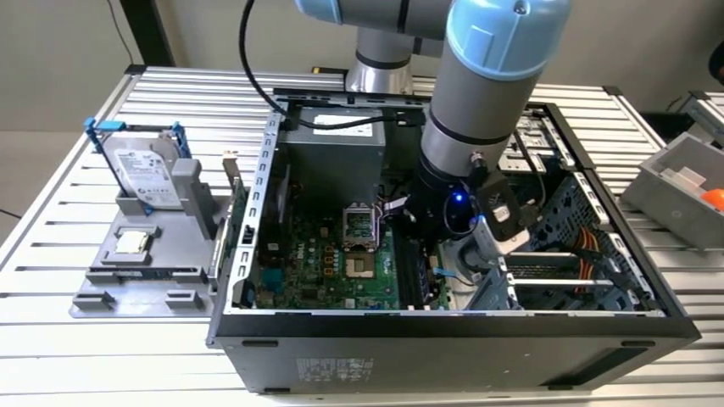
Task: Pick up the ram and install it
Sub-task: 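Insert the ram into the slot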
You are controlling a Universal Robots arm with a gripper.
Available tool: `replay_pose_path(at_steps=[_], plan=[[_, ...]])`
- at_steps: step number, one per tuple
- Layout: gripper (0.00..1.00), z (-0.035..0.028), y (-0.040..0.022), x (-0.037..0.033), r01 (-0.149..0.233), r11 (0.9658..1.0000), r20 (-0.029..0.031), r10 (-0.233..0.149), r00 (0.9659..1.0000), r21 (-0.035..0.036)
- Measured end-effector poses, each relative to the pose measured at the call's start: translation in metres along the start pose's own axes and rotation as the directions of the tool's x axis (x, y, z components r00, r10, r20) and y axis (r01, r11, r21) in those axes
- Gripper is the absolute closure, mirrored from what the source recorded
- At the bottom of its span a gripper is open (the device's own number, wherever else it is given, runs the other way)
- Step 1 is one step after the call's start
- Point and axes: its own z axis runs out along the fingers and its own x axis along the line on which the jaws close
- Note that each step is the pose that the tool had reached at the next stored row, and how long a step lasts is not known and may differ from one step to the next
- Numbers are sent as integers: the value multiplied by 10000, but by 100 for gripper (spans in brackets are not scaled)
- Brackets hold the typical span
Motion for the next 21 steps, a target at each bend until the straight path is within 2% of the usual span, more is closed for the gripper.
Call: replay_pose_path(at_steps=[3,10,11,21], plan=[[0,-62,2,-2,0,10000,0,0,10000,1],[0,-86,3,-2,1,10000,1,-1,10000,0],[100,-88,3,-2,1,10000,1,-1,10000,-1],[100,-113,5,-3,1,10000,2,-1,10000,-1]])
